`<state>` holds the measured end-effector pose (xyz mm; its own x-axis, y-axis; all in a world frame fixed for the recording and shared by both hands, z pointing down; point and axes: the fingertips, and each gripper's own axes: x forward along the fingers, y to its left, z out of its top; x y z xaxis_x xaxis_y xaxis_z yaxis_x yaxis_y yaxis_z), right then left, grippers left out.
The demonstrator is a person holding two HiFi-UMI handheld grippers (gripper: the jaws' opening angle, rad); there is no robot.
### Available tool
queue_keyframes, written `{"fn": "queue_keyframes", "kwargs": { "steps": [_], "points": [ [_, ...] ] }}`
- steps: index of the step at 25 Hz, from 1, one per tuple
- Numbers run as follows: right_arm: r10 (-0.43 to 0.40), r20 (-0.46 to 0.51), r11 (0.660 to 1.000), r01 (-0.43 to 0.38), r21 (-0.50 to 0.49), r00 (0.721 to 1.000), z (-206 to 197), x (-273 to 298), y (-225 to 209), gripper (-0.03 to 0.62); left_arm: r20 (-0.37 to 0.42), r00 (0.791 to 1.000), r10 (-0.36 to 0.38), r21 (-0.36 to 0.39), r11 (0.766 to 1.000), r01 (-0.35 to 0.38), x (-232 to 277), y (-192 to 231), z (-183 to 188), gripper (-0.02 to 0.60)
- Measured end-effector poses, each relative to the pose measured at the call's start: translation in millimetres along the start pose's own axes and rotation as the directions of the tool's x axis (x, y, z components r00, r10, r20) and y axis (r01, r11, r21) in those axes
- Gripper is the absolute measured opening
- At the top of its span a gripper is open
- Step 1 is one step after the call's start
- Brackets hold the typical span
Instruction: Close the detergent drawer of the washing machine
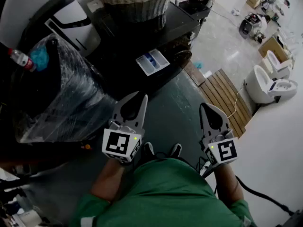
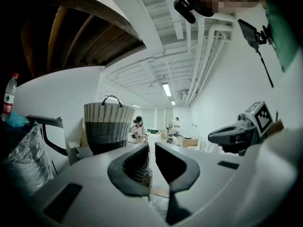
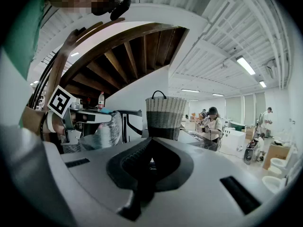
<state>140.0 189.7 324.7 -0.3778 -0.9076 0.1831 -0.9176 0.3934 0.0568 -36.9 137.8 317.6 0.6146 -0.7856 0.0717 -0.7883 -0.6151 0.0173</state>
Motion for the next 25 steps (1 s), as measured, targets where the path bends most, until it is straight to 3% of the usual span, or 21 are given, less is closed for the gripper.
{"fn": "queue_keyframes", "kwargs": {
  "steps": [8, 14, 17, 25],
  "points": [
    [-0.005, -0.015, 1.0, 0.005, -0.004, 1.0, -5, -9, -2, 0.021, -0.004, 1.0, 0.015, -0.024, 1.0, -0.015, -14, -5, 2, 0.057],
    [-0.035, -0.034, 0.998, 0.036, 0.045, 0.999, -14, 3, 12, 0.024, 0.001, 0.999, 0.032, -0.03, 0.999, -0.032, -29, 24, 0, 0.057],
    [-0.052, -0.069, 0.998, 0.055, 0.039, 0.996, -19, 11, 21, 0.102, 0.007, 0.999, 0.036, -0.045, 0.998, -0.036, -37, 43, -4, 0.057],
    [-0.062, -0.084, 0.997, 0.067, 0.05, 0.995, -29, 22, 55, 0.127, -0.017, 1.0, -0.001, -0.089, 0.996, -0.001, -59, 72, -28, 0.057]
  ]
}}
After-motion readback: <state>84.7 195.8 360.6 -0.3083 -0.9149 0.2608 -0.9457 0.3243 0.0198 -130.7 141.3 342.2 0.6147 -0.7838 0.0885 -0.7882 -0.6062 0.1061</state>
